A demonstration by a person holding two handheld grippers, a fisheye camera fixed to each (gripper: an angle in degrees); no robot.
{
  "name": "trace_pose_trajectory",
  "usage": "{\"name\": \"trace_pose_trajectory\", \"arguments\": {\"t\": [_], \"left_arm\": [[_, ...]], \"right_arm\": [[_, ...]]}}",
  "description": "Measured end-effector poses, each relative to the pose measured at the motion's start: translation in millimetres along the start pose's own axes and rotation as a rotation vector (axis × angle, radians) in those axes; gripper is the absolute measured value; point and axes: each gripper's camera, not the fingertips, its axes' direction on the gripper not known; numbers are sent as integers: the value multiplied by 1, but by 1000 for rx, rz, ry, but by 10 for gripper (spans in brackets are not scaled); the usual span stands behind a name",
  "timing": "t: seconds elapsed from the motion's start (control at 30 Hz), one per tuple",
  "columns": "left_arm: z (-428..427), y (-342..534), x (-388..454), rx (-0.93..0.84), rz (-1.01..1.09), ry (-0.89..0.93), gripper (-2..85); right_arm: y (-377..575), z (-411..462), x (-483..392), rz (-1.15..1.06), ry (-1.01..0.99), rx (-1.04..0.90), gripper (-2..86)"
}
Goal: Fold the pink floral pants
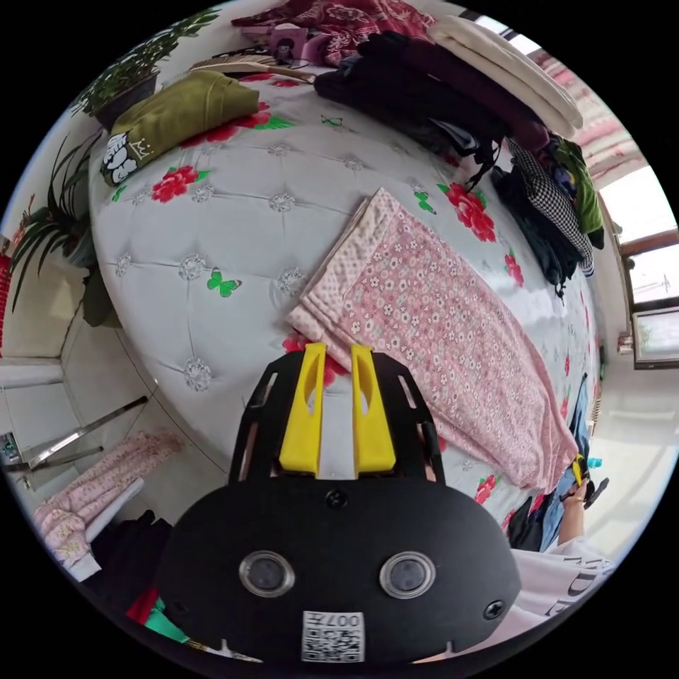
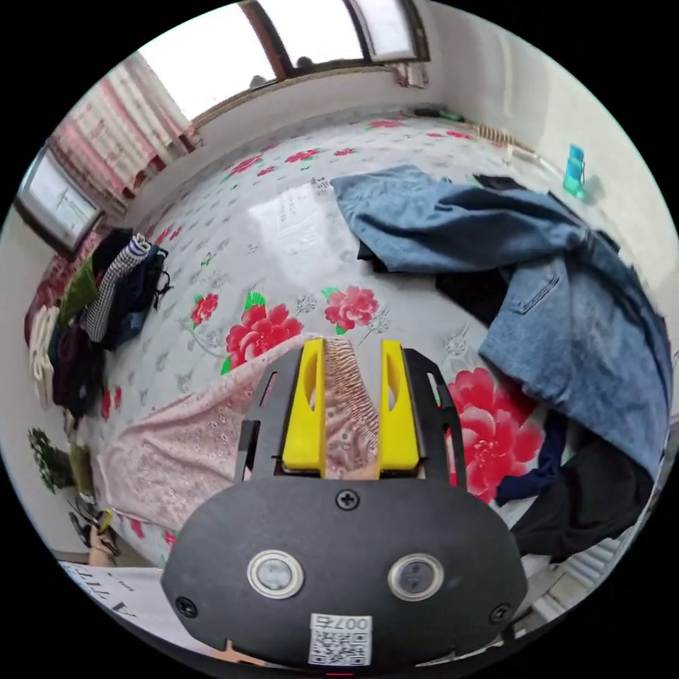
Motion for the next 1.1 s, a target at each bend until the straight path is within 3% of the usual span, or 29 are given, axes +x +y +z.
{"name": "trace_pose_trajectory", "arguments": {"t": [0.17,0.3,0.37,0.53,0.6,0.67,0.87,1.1], "left_arm": [[0,-22,-15,11,-2,9,78],[9,-32,-23,-13,15,-8,74],[7,-33,-28,-6,21,-27,66],[1,-42,-32,-20,118,-79,55],[-1,-47,-36,-31,138,-81,53],[-5,-53,-45,-45,149,-62,52],[-17,-58,-68,-31,151,-12,50],[-51,-43,-106,16,96,94,43]], "right_arm": [[50,-46,-117,-256,-53,90,78],[123,-38,-234,-551,-282,-112,79],[161,-28,-277,-638,-301,-195,78],[236,3,-349,-796,-168,-308,58],[257,21,-363,-846,10,-354,31],[263,20,-365,-849,153,-314,16],[252,-37,-368,-767,117,-172,15],[261,-26,-336,-398,-4,-300,63]]}}
